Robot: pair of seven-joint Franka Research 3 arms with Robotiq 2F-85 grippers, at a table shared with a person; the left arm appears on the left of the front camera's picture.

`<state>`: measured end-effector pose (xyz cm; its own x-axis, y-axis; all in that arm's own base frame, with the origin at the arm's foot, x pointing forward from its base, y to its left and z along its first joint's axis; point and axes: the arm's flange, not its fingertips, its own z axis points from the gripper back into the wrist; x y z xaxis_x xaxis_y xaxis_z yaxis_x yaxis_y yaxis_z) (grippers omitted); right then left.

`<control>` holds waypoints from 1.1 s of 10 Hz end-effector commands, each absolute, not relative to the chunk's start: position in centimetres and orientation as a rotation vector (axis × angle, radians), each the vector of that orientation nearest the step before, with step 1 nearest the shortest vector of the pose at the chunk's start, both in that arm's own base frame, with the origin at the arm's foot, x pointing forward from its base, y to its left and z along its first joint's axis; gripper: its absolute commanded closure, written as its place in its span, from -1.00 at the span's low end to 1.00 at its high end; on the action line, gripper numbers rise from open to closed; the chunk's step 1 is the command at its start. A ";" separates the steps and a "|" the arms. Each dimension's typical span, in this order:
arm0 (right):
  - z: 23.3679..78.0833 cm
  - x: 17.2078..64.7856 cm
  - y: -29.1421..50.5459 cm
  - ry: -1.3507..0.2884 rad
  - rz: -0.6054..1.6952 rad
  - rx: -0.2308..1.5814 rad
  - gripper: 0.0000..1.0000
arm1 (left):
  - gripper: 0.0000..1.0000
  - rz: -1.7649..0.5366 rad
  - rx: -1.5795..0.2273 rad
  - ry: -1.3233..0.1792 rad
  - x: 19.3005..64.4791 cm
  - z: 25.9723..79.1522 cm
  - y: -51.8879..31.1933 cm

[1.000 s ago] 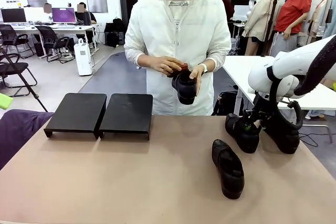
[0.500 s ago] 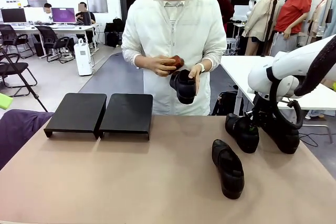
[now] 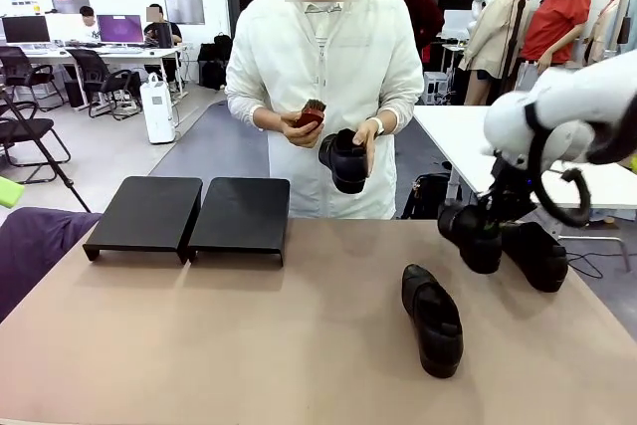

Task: Organize the shoes by placing them on the stand.
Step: Pick up one Shoe and place it in the middle of the table.

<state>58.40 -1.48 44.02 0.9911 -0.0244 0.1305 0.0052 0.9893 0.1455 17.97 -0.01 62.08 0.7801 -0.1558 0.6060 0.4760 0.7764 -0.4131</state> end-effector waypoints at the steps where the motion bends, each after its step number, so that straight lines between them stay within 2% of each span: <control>1: 53.1 47.6 -2.7 -0.202 -0.083 0.101 1.00 | -1.00 -0.384 -0.606 -0.585 18.0 62.2 0.1; 2: 55.2 43.2 -3.1 -0.215 -0.104 0.059 1.00 | -1.00 -0.384 -0.606 -0.585 18.0 62.2 0.1; 4: 56.3 37.1 -4.3 -0.262 -0.082 0.109 1.00 | -1.00 -0.384 -0.606 -0.585 18.0 62.2 0.1; 5: 55.9 36.9 -5.1 -0.294 -0.129 0.142 1.00 | -1.00 -0.384 -0.606 -0.585 18.0 62.2 0.1; 6: 55.5 39.5 -6.2 -0.330 -0.170 0.089 1.00 | -1.00 -0.384 -0.606 -0.585 18.0 62.2 0.1; 7: 57.2 36.5 -4.7 -0.254 -0.088 0.121 1.00 | -1.00 -0.384 -0.606 -0.585 18.0 62.2 0.1; 9: 56.5 36.2 -5.6 -0.275 -0.112 0.124 1.00 | -1.00 -0.384 -0.606 -0.585 18.0 62.2 0.1; 10: 55.1 37.9 -1.3 -0.291 0.059 0.085 1.00 | -1.00 -0.384 -0.606 -0.585 18.0 62.2 0.1; 11: 55.1 38.1 3.0 -0.328 0.176 0.144 1.00 | -1.00 -0.384 -0.606 -0.585 18.0 62.2 0.1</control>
<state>37.22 -0.74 55.37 0.9626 0.0282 0.2695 -0.0577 0.9931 0.1023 17.97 0.01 62.09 0.7802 -0.1565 0.6057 0.4762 0.7764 -0.4128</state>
